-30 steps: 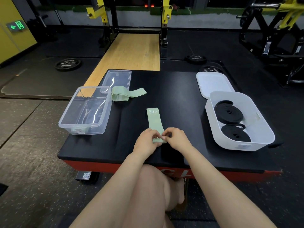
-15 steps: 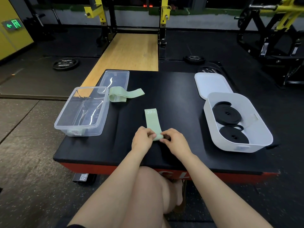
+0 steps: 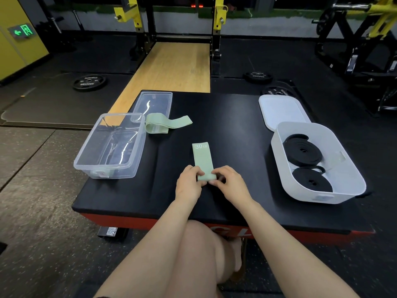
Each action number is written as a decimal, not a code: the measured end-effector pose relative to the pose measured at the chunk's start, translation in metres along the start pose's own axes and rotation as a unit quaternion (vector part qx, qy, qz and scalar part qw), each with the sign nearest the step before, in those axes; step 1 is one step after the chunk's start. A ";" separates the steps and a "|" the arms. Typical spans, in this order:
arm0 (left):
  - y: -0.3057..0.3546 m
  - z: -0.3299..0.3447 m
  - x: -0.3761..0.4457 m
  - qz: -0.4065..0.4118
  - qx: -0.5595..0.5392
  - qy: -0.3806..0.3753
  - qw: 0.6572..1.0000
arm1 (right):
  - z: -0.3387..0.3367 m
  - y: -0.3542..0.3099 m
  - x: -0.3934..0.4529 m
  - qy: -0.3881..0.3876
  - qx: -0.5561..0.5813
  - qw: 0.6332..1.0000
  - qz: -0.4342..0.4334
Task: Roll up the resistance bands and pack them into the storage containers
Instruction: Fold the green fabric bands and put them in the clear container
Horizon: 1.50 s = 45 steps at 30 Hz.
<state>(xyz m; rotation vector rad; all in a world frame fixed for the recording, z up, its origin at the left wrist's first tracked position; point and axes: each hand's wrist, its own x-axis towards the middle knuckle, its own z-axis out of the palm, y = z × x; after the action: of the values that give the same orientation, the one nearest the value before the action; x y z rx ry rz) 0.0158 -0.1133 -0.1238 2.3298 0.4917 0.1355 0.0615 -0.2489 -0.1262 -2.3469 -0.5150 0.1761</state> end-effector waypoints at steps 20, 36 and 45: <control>-0.002 -0.009 -0.021 0.038 0.040 -0.089 0.994 | -0.030 0.000 -0.009 -0.174 -0.018 0.984 0.040; 0.007 -0.010 -0.006 -0.006 0.036 -0.078 0.996 | -0.009 0.003 -0.025 -0.017 -0.063 0.995 -0.071; 0.007 -0.007 -0.005 0.030 -0.017 -0.029 0.999 | -0.012 0.002 -0.009 -0.046 -0.055 0.997 -0.042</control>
<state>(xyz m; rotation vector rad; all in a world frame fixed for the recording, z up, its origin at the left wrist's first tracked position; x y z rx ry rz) 0.0111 -0.1149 -0.1139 2.3087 0.3877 0.1044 0.0572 -0.2617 -0.1193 -2.4269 -0.6838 0.2224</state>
